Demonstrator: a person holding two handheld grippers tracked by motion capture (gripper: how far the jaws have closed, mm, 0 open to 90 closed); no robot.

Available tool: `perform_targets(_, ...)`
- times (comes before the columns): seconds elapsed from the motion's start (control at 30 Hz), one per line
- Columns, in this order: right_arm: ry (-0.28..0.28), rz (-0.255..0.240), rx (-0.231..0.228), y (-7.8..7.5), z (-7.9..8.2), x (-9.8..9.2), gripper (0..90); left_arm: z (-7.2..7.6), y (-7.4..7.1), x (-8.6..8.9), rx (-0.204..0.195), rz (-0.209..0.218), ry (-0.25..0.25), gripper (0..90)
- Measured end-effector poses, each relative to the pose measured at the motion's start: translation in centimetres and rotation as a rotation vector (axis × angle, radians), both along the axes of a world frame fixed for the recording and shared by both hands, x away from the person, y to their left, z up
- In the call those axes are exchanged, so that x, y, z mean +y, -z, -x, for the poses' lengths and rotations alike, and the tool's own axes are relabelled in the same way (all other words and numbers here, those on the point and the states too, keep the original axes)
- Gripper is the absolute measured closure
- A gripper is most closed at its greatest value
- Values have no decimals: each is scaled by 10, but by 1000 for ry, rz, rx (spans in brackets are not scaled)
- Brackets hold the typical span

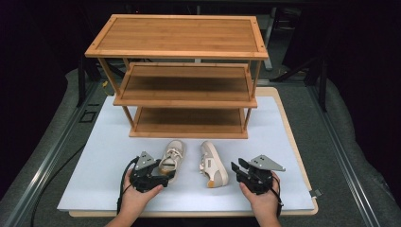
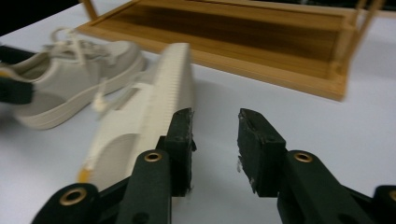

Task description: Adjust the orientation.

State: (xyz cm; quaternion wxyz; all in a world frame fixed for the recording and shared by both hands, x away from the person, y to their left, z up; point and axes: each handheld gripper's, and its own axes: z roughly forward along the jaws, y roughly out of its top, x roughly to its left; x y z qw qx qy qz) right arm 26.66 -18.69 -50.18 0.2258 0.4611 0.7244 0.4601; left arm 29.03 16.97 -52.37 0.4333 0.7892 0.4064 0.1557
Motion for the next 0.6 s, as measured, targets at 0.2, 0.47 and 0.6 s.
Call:
perform_targets(0.2,-118,53,-23,-2,10,24,679,6,-2,3,3,-7,17,311)
perform_targets(0.47,-210,1,13,2,14,37,480,12,-3,2,12,0,25,309)
perform_targets(0.6,-207,26,20,5,13,41,460,12,-2,2,13,8,25,305)
